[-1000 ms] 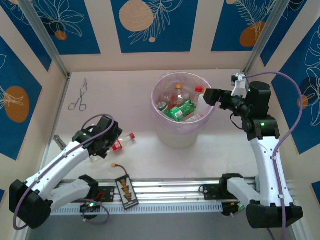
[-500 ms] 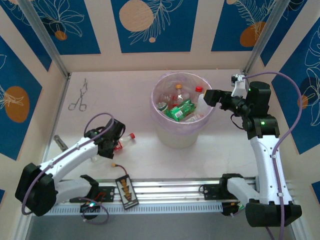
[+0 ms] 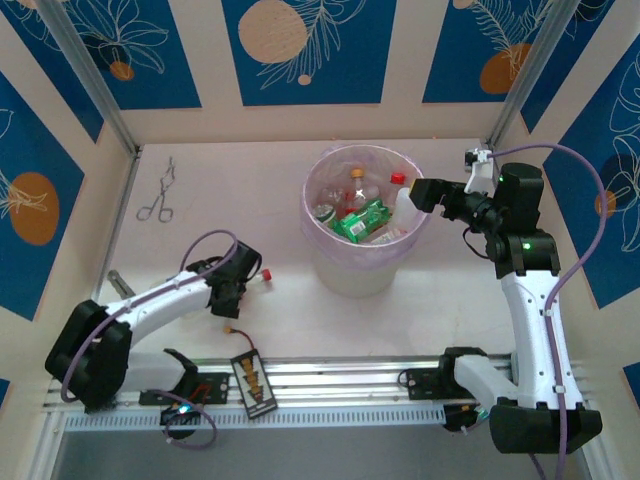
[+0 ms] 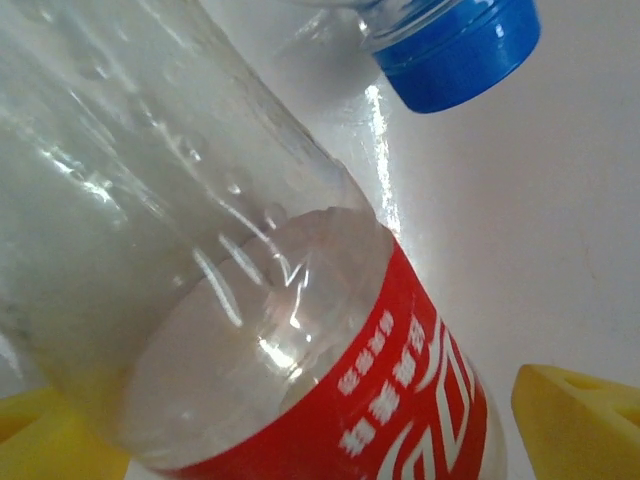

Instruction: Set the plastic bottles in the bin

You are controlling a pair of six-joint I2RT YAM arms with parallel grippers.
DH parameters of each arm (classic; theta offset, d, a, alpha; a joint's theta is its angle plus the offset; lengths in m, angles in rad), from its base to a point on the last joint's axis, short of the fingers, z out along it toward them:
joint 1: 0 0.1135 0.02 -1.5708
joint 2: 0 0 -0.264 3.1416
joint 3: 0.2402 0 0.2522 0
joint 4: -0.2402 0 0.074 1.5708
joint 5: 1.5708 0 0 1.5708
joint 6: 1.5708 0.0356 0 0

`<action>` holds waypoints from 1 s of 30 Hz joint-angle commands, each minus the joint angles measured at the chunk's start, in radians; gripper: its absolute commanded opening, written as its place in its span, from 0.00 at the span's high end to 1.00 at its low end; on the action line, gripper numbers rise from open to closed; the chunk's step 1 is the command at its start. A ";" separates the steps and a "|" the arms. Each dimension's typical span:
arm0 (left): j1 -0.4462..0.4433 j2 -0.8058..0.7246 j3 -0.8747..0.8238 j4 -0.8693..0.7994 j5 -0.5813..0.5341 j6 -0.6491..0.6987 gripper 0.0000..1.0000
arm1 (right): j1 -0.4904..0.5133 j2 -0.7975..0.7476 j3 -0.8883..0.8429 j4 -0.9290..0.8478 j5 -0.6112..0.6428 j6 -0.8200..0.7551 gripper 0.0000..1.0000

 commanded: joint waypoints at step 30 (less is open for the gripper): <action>-0.134 -0.066 0.135 -0.066 -0.158 0.015 0.37 | -0.014 0.015 -0.010 -0.016 -0.014 -0.008 0.03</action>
